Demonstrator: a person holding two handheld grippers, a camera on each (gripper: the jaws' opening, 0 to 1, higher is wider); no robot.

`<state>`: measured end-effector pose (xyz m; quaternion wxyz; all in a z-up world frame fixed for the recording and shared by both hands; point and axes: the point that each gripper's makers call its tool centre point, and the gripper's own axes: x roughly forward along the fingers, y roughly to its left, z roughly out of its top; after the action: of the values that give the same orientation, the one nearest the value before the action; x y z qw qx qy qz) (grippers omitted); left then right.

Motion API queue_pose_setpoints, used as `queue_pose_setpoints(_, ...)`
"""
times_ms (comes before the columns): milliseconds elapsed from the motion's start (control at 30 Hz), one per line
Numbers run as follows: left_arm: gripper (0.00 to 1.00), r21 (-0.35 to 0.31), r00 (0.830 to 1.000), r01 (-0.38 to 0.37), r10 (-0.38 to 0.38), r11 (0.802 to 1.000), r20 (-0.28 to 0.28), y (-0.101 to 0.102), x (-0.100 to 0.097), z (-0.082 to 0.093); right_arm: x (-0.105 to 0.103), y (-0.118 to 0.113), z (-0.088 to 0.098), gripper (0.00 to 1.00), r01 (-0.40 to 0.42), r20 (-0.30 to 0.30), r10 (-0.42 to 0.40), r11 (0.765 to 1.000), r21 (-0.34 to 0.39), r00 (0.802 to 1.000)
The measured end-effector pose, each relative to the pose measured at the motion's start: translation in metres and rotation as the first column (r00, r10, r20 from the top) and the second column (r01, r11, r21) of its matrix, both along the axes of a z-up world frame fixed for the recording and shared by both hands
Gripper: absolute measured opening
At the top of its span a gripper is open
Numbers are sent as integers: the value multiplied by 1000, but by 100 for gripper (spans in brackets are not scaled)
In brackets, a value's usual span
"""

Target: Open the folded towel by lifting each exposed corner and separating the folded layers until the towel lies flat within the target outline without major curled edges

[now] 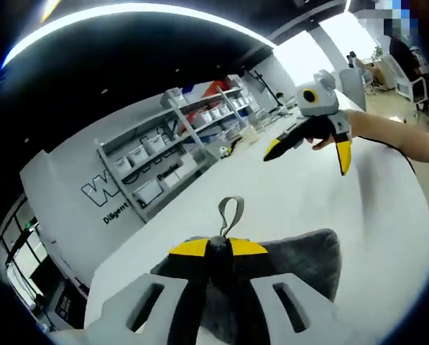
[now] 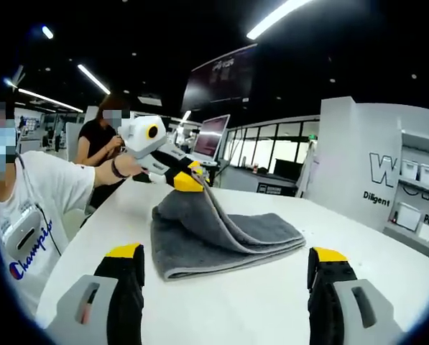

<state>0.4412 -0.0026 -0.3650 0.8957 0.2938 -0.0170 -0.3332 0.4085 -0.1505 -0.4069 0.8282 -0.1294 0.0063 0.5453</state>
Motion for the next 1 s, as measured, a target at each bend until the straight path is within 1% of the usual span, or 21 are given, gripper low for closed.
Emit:
queue_pose_setpoints(133,8,-47,998,-61,62,997,19,26,11,11,0,1,-3,96,1,-5,-1,1000,-15,1000)
queue_pose_setpoints(200,8,-75,995,-95,97,993,24,41,17,17,0,1,-4,96,1,-6,-1,1000,-18,1000)
queue_pose_setpoints(233,8,-85,994,-107,109,991,23,46,19,18,0,1,-4,96,1,-6,-1,1000,-19,1000)
queue_pose_setpoints(333,8,-130,987,-154,160,979,31,68,27,25,0,0,-3,96,6,-5,-6,1000,-17,1000)
queue_pose_setpoints(467,8,-185,972,-221,232,957,35,97,37,33,1,0,-3,96,10,-6,-11,1000,-19,1000)
queue_pose_setpoints(633,8,-218,954,-285,299,933,34,128,40,34,0,1,-4,96,9,-6,-9,1000,-27,1000)
queue_pose_setpoints(733,8,-225,945,-312,326,923,28,143,39,32,0,1,-4,96,9,-4,-9,999,-31,1000)
queue_pose_setpoints(833,9,-213,932,-346,362,914,36,158,35,29,0,1,-4,96,10,-7,-11,999,-30,1000)
queue_pose_setpoints(900,9,-201,921,-370,387,907,50,168,32,28,0,1,-5,96,12,-7,-12,999,-33,1000)
queue_pose_setpoints(933,9,-188,909,-394,412,900,65,177,30,27,1,1,-5,96,12,-6,-13,999,-35,1000)
queue_pose_setpoints(1000,9,-170,899,-416,432,894,71,186,28,23,0,1,-6,96,11,-8,-12,999,-37,1000)
